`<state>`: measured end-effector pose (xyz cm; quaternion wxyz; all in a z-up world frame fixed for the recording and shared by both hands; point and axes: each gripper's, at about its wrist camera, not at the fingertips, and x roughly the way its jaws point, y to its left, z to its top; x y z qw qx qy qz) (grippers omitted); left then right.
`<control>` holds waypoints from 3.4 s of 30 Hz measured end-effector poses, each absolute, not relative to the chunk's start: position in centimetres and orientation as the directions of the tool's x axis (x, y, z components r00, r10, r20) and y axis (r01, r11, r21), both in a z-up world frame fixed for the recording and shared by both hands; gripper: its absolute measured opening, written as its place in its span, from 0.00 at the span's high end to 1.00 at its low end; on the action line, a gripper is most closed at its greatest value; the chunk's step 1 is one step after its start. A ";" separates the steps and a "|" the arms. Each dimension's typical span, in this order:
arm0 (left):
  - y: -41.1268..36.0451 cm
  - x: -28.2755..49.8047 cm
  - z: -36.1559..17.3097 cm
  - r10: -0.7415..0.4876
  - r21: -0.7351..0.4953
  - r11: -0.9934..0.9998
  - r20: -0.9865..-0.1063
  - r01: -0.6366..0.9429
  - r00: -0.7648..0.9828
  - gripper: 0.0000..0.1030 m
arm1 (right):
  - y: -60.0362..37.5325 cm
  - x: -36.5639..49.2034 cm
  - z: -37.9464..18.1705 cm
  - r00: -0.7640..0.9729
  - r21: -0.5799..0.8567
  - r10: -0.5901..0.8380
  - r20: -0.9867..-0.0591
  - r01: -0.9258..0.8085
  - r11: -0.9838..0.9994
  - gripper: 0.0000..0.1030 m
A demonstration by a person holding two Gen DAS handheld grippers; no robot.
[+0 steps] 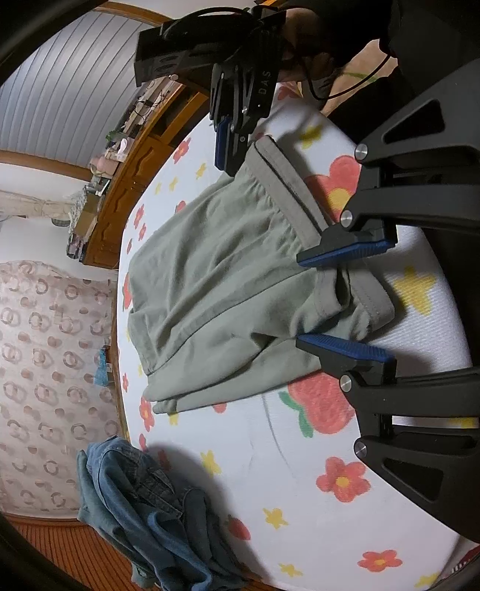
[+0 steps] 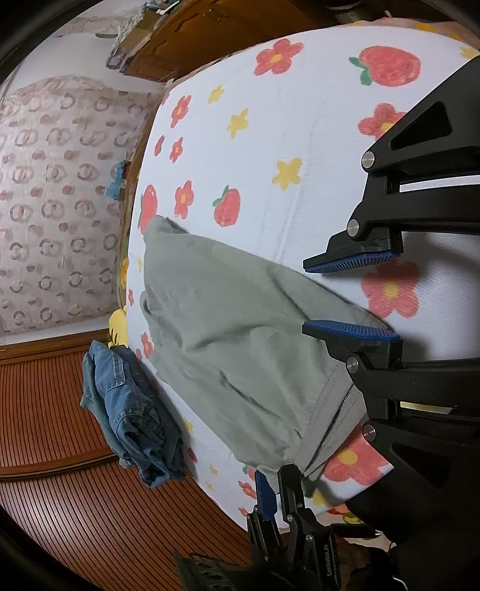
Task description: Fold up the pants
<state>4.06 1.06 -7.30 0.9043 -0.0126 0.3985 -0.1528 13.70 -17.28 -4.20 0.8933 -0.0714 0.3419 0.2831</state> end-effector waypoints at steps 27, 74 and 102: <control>3.0 2.1 -6.0 -0.273 -0.155 0.960 -0.692 0.232 0.668 0.94 | -19.1 11.3 -3.2 0.582 0.102 0.498 -0.643 -0.579 0.809 0.73; 3.7 3.6 -5.9 -0.213 -0.115 0.976 -0.697 0.187 0.684 0.51 | -19.5 9.4 -3.7 0.537 0.153 0.567 -0.625 -0.628 0.763 0.99; 1.9 9.1 -5.4 -0.236 -0.084 0.964 -0.699 0.250 0.675 0.51 | -16.4 13.9 -1.2 0.651 0.061 0.496 -0.575 -0.570 0.819 0.61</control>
